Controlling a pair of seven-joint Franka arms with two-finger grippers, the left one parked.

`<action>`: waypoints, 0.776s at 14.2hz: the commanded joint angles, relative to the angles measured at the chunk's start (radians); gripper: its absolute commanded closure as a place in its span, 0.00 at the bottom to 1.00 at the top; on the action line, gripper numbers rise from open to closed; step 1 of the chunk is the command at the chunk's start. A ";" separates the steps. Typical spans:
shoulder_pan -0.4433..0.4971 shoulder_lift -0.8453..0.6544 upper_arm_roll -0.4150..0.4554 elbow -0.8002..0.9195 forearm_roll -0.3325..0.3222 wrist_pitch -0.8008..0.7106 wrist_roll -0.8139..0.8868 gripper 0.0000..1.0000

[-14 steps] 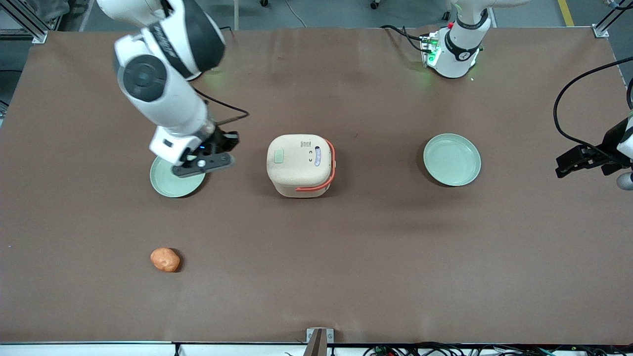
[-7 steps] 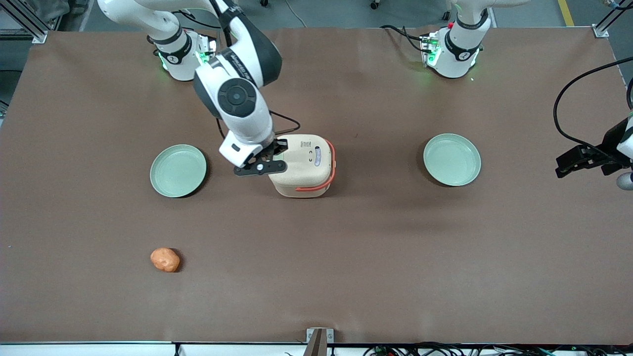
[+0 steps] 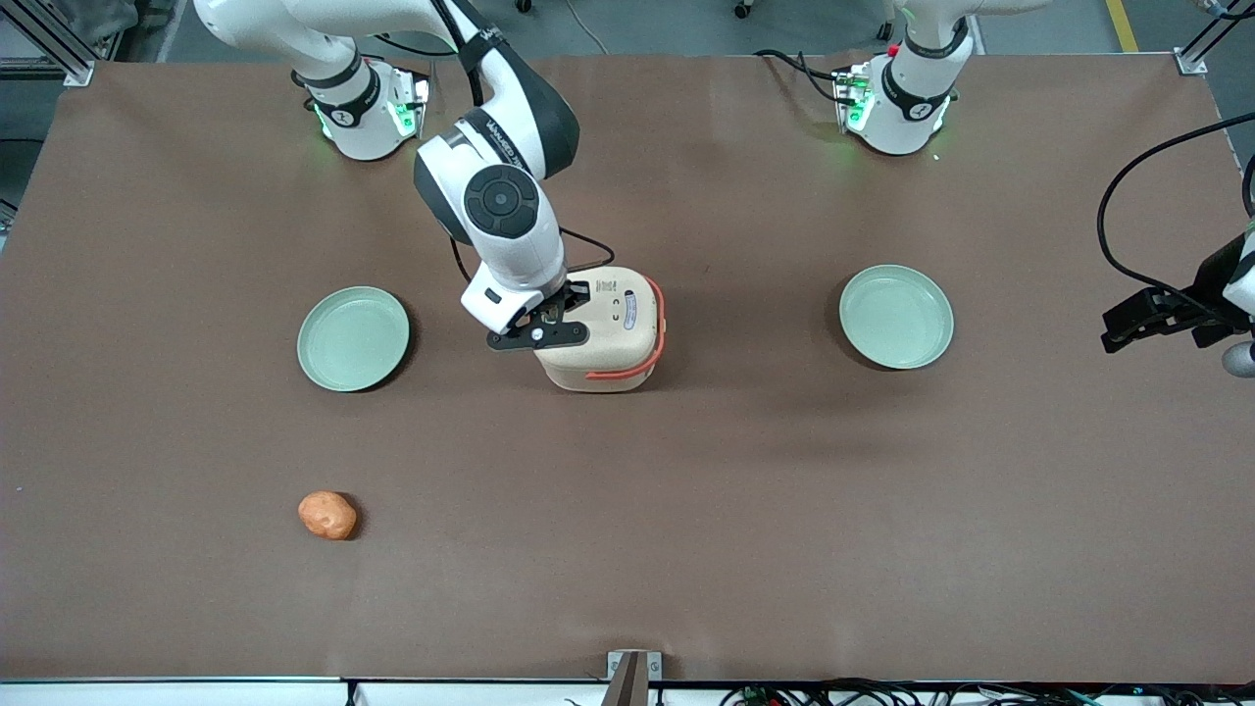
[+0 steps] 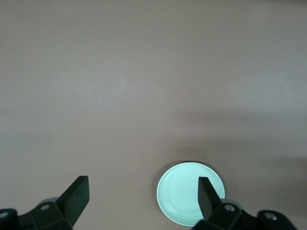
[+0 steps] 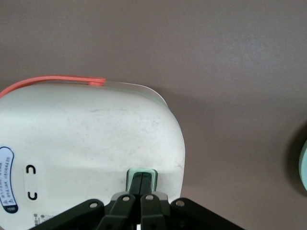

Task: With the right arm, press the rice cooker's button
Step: 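Press down on the lid button with the closed right gripper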

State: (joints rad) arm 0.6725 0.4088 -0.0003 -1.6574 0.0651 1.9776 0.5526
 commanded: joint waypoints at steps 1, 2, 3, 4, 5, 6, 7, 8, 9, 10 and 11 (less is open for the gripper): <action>0.018 0.034 -0.010 0.001 0.012 0.023 0.013 1.00; 0.019 0.044 -0.010 -0.001 0.010 0.035 0.012 1.00; 0.019 0.053 -0.010 0.001 0.010 0.040 0.012 1.00; 0.019 0.054 -0.010 0.001 0.007 0.038 0.012 1.00; 0.016 0.053 -0.010 0.002 0.009 0.033 0.012 1.00; 0.010 0.050 -0.010 0.007 0.009 0.021 0.012 1.00; 0.004 0.032 -0.013 0.011 0.009 -0.002 0.010 1.00; 0.001 0.001 -0.018 0.027 0.009 -0.049 0.012 1.00; -0.011 -0.022 -0.020 0.046 0.009 -0.096 0.015 1.00; -0.033 -0.053 -0.020 0.065 0.009 -0.143 0.015 0.99; -0.053 -0.091 -0.020 0.070 0.002 -0.172 0.013 0.97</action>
State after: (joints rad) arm 0.6623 0.3967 -0.0218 -1.5943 0.0657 1.8742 0.5599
